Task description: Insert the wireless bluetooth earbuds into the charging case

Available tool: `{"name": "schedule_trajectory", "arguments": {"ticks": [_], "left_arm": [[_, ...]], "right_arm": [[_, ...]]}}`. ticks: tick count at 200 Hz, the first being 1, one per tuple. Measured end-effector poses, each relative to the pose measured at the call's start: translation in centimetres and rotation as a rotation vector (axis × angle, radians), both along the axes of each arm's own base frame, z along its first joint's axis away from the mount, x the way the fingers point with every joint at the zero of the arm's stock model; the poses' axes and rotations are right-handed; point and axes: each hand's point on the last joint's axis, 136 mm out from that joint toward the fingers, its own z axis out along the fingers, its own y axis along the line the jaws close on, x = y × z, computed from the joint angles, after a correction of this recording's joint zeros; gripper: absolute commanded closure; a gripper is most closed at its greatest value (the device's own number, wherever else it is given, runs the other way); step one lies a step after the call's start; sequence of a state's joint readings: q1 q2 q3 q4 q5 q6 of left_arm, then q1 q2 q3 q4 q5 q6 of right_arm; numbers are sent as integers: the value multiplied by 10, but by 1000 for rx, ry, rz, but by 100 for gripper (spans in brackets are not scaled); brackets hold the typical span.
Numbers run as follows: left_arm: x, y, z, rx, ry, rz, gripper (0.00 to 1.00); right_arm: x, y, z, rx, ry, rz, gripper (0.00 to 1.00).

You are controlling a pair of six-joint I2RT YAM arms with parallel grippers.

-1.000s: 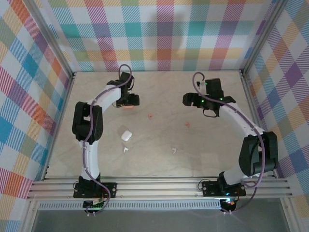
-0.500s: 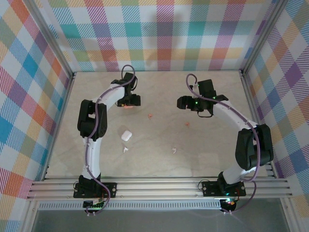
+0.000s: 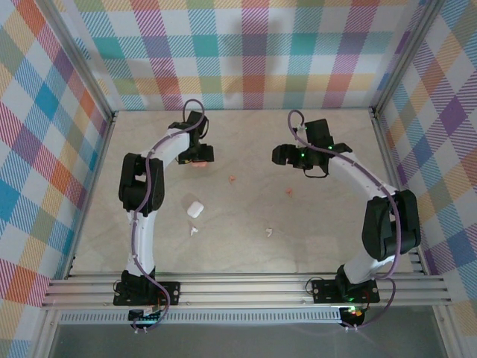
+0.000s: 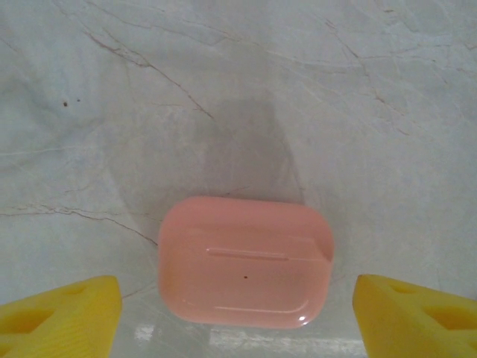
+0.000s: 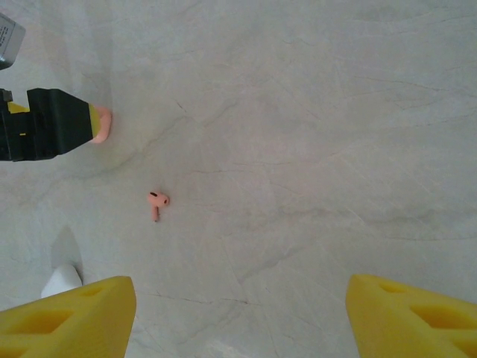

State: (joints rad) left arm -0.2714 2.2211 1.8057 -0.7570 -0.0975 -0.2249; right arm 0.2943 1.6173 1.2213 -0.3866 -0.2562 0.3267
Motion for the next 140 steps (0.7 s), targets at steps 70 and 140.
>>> {"name": "schedule_trajectory", "arguments": {"ticks": [70,140], "left_arm": [[-1,-5,-21,-18,41,-21,30],[-4,-4,-19,-22,9,-80,52]], "right_arm": [[1,4,-2,18,18,4,26],[-1,12,2,79,51,5,25]]}}
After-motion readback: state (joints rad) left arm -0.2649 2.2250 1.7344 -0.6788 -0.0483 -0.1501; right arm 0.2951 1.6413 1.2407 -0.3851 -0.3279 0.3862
